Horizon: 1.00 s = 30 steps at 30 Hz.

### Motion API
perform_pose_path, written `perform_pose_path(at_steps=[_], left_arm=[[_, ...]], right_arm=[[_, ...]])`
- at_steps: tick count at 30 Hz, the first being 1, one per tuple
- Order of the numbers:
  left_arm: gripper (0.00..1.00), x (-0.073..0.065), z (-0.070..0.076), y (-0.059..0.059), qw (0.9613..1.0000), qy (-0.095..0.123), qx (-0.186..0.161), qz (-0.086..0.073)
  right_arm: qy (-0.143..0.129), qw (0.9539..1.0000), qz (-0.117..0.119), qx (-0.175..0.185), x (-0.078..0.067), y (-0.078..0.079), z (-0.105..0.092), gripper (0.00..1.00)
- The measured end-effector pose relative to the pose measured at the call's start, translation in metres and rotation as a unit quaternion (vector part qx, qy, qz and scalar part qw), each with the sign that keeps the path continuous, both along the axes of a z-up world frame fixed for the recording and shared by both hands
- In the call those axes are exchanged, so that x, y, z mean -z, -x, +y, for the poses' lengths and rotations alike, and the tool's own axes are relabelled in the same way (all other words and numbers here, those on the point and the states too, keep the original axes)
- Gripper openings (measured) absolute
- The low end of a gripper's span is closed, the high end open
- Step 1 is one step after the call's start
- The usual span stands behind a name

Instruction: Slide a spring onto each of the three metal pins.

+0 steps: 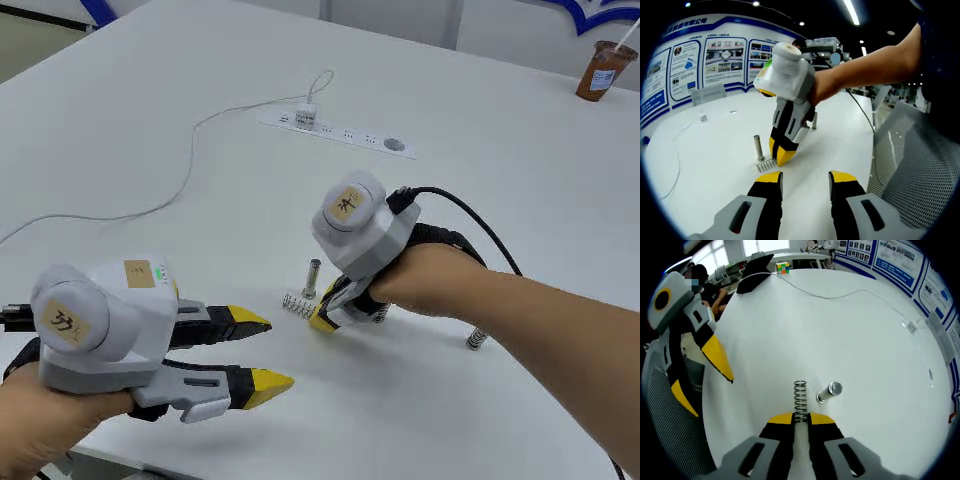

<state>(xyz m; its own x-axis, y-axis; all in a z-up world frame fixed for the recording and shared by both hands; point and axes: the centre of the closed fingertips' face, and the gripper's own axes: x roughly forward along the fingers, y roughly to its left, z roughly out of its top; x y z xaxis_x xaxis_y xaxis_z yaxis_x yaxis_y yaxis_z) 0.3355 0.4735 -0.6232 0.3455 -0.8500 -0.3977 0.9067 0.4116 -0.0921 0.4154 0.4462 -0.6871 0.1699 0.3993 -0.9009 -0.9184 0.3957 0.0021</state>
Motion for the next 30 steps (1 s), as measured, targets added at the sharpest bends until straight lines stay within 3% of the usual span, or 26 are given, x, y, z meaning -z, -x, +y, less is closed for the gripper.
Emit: perform_pose_path(at_steps=[11, 19, 30], left_arm=[[0.38, -0.001, -0.001, 0.000, 1.0000, -0.003, 0.001, -0.003], [0.37, -0.005, -0.004, -0.005, 0.9999, -0.007, 0.006, -0.010], [0.36, -0.010, -0.025, -0.002, 0.9989, -0.007, 0.042, -0.019]], right_arm=[[0.005, 0.9996, -0.004, -0.026, -0.013, 0.016, -0.001, 0.11], [0.015, 0.9983, -0.004, -0.057, -0.031, 0.039, -0.016, 0.11], [0.013, 0.9963, -0.005, -0.085, -0.057, 0.070, -0.033, 0.11]])
